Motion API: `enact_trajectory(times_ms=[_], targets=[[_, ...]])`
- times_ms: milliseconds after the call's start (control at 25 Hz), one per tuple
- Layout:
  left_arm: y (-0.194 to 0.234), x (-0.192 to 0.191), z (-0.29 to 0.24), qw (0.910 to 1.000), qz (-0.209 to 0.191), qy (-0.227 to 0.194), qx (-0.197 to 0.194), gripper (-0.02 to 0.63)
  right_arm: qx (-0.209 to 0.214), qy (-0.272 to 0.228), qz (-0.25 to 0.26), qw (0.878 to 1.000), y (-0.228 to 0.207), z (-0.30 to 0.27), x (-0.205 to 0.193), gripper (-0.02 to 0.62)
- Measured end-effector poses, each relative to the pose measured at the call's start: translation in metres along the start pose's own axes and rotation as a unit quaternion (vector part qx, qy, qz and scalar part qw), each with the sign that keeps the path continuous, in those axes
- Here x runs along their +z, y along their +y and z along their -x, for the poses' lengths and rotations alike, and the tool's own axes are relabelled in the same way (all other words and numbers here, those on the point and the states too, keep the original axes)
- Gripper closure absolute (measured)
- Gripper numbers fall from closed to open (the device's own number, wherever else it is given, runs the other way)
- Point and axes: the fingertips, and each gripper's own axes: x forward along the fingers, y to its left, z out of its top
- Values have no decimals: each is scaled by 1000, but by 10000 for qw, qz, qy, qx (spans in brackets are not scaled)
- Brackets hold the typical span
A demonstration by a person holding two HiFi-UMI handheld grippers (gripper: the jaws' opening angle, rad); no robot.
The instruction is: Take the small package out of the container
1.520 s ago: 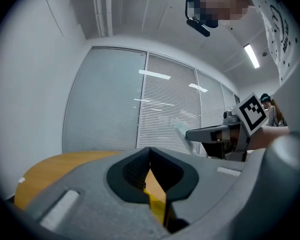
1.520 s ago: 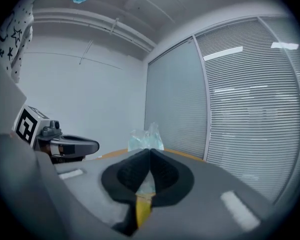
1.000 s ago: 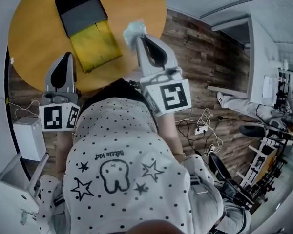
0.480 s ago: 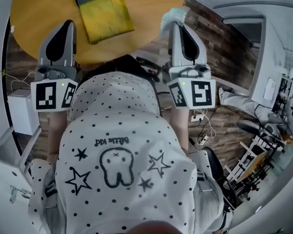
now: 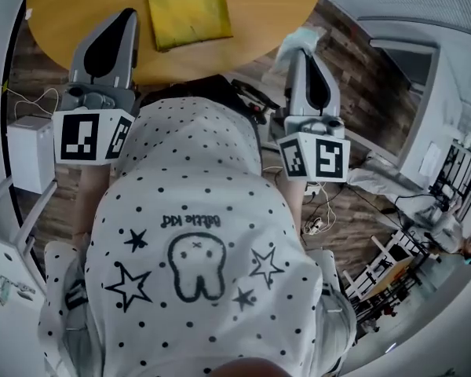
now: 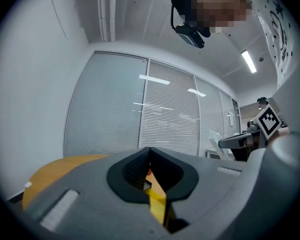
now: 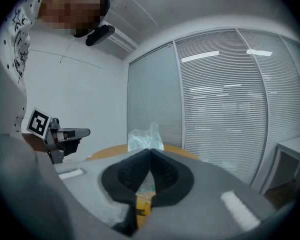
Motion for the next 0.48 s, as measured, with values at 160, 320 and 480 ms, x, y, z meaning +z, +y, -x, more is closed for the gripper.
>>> enact_trajectory(times_ms=[160,320,480], targets=[[1,-5,4,10000,-6,56,54,596,-51,54,-2,10000,-2,4,-8,591],[-1,-11,4,9996,-231,177,32,597,-26,146,-67,9999,-1,4,-16,591],[-7,-13,-3,9987,-421,255,-95,597,42,138,-99,9998,3,0,-17,591]])
